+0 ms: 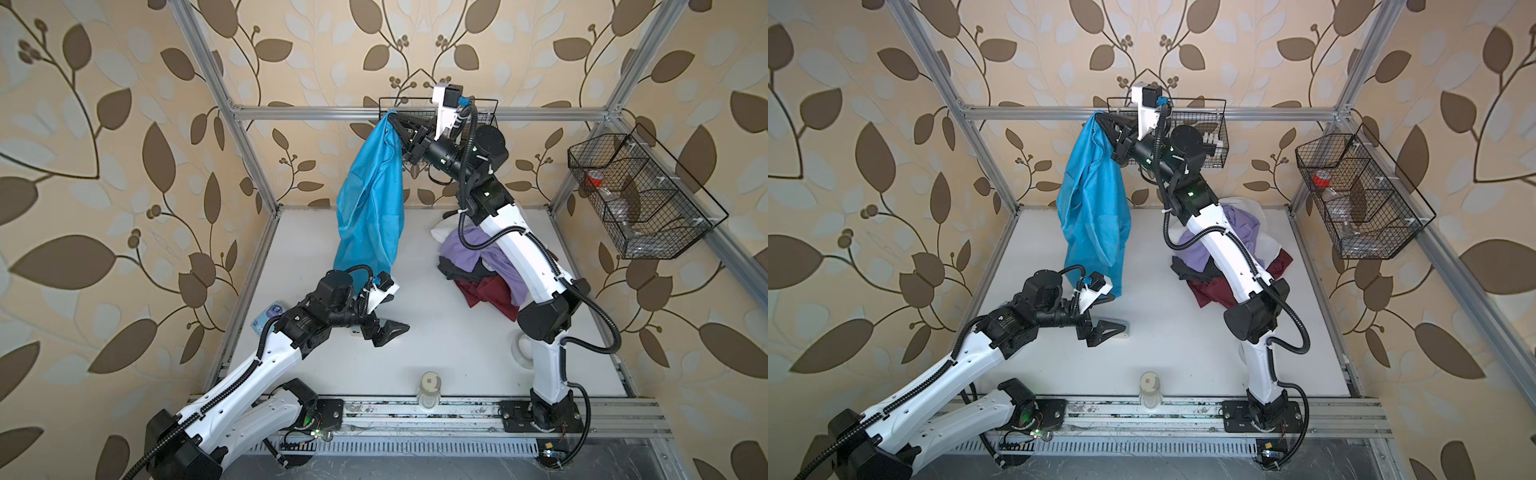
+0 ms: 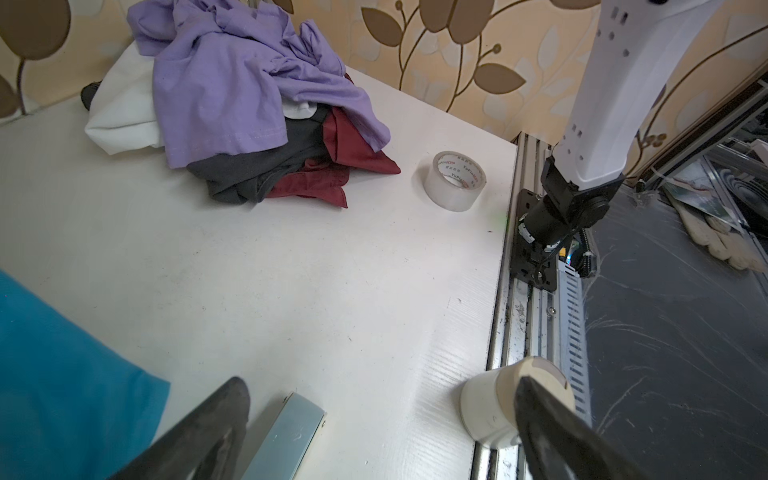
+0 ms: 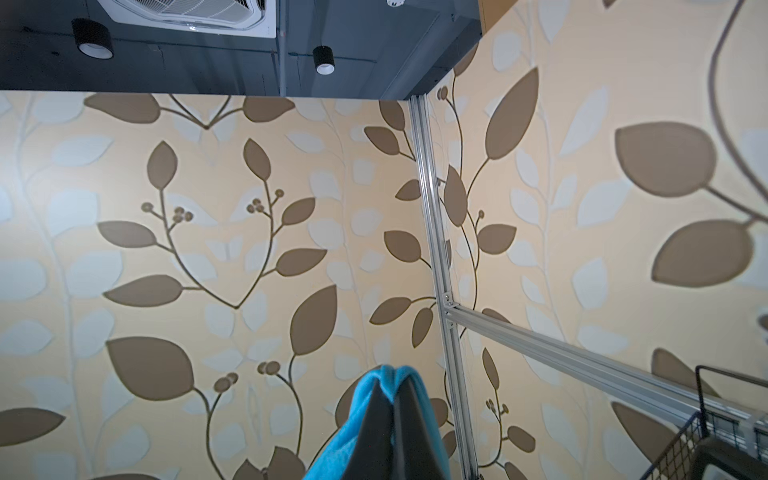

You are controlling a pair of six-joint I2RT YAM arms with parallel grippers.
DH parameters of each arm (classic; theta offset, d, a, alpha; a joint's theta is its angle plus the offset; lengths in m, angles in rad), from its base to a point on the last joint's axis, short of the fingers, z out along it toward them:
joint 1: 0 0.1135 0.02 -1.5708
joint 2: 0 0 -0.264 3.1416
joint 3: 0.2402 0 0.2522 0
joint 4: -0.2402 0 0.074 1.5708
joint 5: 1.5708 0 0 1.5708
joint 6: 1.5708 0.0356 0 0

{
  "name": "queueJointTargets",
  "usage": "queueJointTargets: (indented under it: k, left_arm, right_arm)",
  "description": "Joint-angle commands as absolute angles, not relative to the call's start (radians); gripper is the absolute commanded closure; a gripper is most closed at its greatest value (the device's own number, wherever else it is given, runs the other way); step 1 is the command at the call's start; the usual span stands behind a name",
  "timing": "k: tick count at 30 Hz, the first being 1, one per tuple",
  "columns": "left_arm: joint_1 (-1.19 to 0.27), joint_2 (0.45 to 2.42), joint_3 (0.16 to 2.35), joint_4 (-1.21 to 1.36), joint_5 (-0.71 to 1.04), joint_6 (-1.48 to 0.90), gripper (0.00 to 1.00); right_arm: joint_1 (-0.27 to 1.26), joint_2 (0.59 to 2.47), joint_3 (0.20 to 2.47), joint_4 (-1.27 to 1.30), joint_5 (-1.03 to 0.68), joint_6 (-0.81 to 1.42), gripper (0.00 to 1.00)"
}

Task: Pick out a specific cloth from the pile
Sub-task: 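Swing the held turquoise cloth over the open table and lower it, then open the right gripper to release the turquoise cloth on the table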

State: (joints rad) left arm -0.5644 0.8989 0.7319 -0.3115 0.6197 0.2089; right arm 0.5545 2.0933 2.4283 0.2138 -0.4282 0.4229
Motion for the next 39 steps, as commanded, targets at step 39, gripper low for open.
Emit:
queueJointTargets:
  k: [39]
  left_arm:
    - [-0.577, 0.877, 0.716, -0.3, 0.609, 0.237, 0.01]
  right_arm:
    - [0.537, 2.53, 2.231, -0.284, -0.327, 0.184, 0.98]
